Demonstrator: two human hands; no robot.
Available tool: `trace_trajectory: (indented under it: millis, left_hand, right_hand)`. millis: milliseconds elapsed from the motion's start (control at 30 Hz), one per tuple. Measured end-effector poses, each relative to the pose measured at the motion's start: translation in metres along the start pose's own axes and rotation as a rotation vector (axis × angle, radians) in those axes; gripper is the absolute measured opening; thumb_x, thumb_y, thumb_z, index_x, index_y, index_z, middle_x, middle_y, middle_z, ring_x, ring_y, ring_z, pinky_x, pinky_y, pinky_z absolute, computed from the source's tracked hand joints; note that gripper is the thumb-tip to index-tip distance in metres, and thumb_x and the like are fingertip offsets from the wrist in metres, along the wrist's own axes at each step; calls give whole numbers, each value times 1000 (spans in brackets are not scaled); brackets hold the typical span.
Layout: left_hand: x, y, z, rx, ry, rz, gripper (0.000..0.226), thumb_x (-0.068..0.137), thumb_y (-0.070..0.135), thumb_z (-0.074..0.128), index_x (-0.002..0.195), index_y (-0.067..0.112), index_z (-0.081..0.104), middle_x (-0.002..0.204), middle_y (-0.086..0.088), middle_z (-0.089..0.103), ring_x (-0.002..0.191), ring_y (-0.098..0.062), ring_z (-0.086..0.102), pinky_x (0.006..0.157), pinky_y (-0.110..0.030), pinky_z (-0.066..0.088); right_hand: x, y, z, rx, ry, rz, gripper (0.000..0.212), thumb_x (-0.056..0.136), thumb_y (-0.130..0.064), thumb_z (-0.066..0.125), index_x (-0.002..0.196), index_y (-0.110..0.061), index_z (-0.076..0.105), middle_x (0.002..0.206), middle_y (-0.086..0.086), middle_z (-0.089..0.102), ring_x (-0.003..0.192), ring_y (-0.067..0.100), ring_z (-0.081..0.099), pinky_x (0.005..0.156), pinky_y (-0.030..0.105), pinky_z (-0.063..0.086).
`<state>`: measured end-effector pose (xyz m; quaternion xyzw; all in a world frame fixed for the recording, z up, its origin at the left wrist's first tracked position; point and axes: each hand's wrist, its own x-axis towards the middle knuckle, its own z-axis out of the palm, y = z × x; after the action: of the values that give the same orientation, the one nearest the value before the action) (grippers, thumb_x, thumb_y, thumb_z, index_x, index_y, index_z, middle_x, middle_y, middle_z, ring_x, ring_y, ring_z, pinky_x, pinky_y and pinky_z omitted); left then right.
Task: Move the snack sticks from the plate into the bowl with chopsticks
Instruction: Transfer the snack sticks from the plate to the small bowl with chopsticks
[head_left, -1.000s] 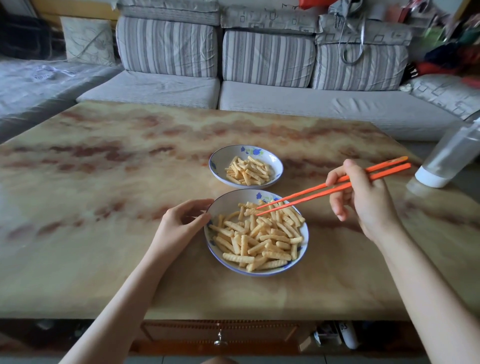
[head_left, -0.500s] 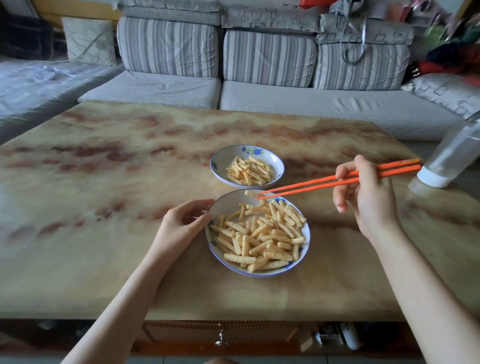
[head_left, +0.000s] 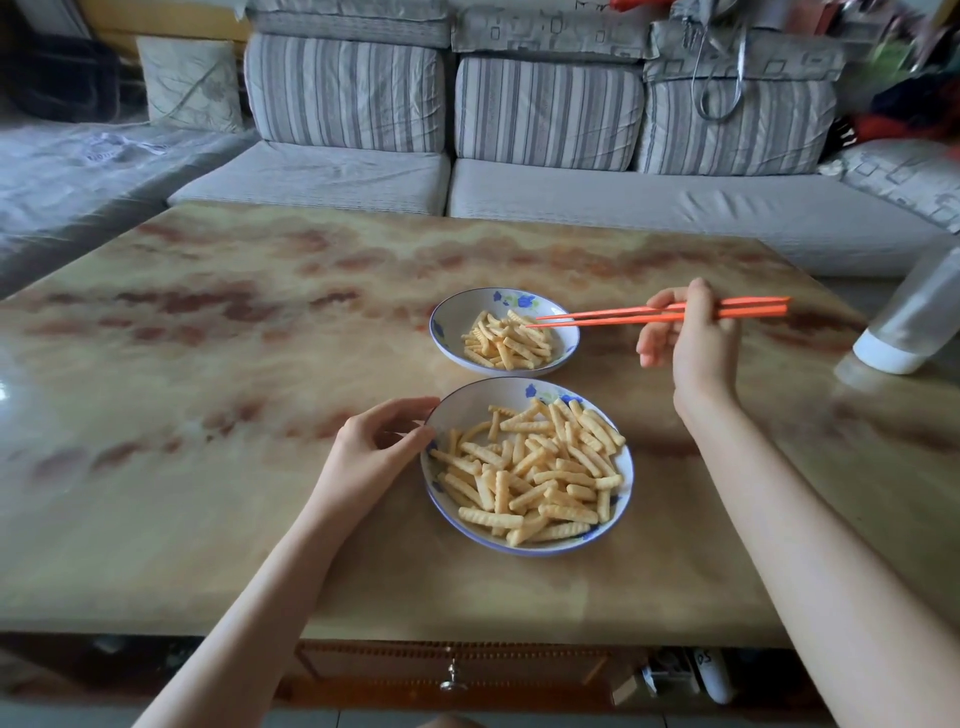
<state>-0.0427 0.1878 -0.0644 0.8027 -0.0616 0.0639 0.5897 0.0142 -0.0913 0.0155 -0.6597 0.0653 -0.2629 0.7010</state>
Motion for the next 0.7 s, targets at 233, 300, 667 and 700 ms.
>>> trace_trajectory:
  millis: [233,300,667,700]
  left_hand:
    - [0,1,0,-7,-1,6,30,74,26,61,100,35,72,97,12,74,93,-11,69,85,-21,53]
    - [0,0,0,-7,-3,5,31,74,26,61,101,34,72,98,11,74,94,-12,69,89,-26,54]
    - [0,1,0,17,-2,12,32,75,26,61,103,34,73,99,14,74,94,-11,69,91,-32,54]
    - [0,1,0,20,0,11,32,75,27,61,103,34,72,99,14,74,95,-11,69,91,-32,54]
  right_hand:
    - [-16,-9,-24,-40,-146,-6,44,101,-24,31,68,-8,54,36,6,47,29,21,36,37,19,26]
    - [-22,-13,-32,-59,-201,-1,44,102,-25,31,69,-7,54,36,7,46,29,22,36,36,19,25]
    - [-36,-16,-47,-165,-306,32,47,103,-28,32,70,-5,56,36,10,44,30,22,34,36,21,26]
    - [-36,-15,-47,-166,-299,42,47,103,-28,32,69,-6,56,36,10,45,30,22,35,36,20,27]
